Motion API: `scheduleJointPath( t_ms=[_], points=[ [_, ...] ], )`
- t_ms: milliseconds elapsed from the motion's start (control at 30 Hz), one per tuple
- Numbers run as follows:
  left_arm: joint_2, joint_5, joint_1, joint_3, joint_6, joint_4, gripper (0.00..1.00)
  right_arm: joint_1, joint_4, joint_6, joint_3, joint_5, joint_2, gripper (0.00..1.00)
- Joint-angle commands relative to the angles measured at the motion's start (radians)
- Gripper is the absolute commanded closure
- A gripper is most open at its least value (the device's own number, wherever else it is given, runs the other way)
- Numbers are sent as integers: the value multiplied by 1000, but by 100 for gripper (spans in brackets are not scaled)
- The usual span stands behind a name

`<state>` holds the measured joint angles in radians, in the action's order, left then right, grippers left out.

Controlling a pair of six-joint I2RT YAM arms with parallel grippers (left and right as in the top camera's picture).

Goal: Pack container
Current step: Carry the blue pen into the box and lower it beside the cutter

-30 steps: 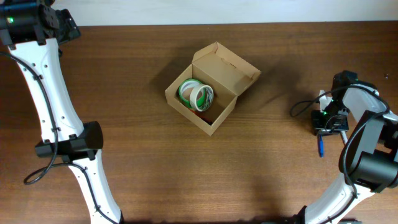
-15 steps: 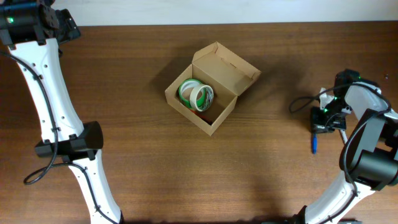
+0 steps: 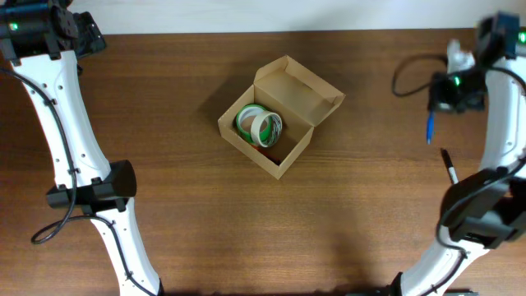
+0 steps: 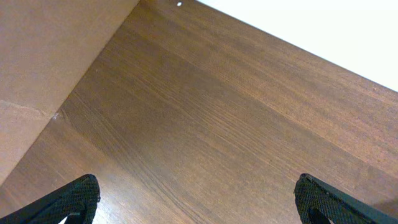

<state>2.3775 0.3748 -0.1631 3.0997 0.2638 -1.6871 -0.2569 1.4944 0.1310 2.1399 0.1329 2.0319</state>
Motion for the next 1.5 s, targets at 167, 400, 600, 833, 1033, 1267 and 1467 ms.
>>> scheduleJointPath(
  t_ms=[167, 400, 600, 833, 1033, 1267, 1467],
  points=[
    [-27, 7, -3, 9, -11, 0, 0, 384, 33, 76, 323, -105, -27, 96],
    [-27, 7, -3, 9, -11, 0, 0, 660, -87, 152, 309, -149, 9, 97],
    [-27, 7, -3, 9, -11, 0, 0, 747, -98, 153, 308, -137, 132, 96],
    [-27, 7, -3, 9, -11, 0, 0, 800, -107, 68, 308, -85, 287, 96],
    [-27, 7, -3, 9, -11, 0, 0, 847, -114, 24, 308, -85, 362, 96],
    [-27, 7, -3, 9, -11, 0, 0, 871, -120, 9, 304, -79, 394, 96],
    [-27, 7, -3, 9, -11, 0, 0, 871, -105, 10, 281, -58, 412, 97]
  ],
)
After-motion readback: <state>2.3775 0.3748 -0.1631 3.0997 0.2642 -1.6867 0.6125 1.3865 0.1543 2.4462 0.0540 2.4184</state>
